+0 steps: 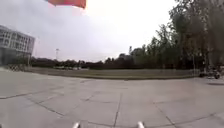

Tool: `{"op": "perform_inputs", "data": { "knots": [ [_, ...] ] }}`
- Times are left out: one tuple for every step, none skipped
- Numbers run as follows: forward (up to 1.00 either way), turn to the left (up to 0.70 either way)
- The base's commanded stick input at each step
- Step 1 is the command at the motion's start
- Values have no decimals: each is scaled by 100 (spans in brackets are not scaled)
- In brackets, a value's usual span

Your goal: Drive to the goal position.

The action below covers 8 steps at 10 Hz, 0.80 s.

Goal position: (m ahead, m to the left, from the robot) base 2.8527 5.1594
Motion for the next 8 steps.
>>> {"op": "perform_inputs", "data": {
  "knots": [
    [0, 50],
    [0, 50],
    [0, 50],
    [0, 50],
    [0, 50],
    [0, 50],
    [0, 50],
    [0, 50]
  ]
}}
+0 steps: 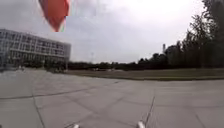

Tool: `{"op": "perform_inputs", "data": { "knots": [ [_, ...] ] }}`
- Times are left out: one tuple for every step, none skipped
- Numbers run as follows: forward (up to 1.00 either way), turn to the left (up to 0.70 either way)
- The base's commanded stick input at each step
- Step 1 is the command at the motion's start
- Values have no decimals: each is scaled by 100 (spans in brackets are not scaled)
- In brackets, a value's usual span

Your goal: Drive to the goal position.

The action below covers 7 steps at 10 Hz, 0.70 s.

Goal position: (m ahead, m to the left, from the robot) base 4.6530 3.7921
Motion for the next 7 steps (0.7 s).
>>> {"op": "perform_inputs", "data": {
  "knots": [
    [0, 50],
    [0, 50],
    [6, 19],
    [32, 15],
    [45, 22],
    [50, 22],
    [50, 11]
  ]
}}
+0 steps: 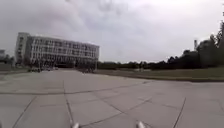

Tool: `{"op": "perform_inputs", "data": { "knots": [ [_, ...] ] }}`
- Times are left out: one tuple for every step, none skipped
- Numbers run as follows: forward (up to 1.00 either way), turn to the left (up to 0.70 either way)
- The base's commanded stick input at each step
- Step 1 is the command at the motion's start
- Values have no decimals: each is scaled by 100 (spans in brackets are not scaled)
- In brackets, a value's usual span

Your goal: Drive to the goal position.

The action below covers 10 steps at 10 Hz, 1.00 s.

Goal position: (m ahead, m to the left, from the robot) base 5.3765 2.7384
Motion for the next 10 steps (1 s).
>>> {"op": "perform_inputs", "data": {
  "knots": [
    [50, 0],
    [50, 0],
    [50, 0],
    [50, 0],
    [50, 0],
    [50, 0],
    [50, 0],
    [50, 13],
    [50, 25],
    [50, 25]
  ]
}}
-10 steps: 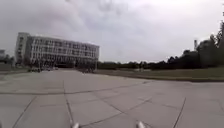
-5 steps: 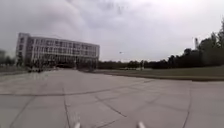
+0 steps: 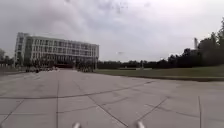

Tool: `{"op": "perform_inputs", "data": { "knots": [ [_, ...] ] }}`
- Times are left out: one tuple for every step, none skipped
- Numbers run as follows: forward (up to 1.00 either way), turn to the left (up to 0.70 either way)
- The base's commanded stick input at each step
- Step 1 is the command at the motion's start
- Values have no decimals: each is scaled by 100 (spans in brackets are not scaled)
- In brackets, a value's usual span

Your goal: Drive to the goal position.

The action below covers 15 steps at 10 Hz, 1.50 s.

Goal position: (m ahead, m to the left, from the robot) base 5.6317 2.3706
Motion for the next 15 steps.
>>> {"op": "perform_inputs", "data": {
  "knots": [
    [50, 25],
    [50, 25],
    [50, 25],
    [50, 25],
    [50, 25],
    [50, 25],
    [50, 25],
    [50, 25],
    [50, 25],
    [50, 25],
    [50, 8],
    [50, 0],
    [50, 0],
    [50, 0],
    [50, 0]
  ]
}}
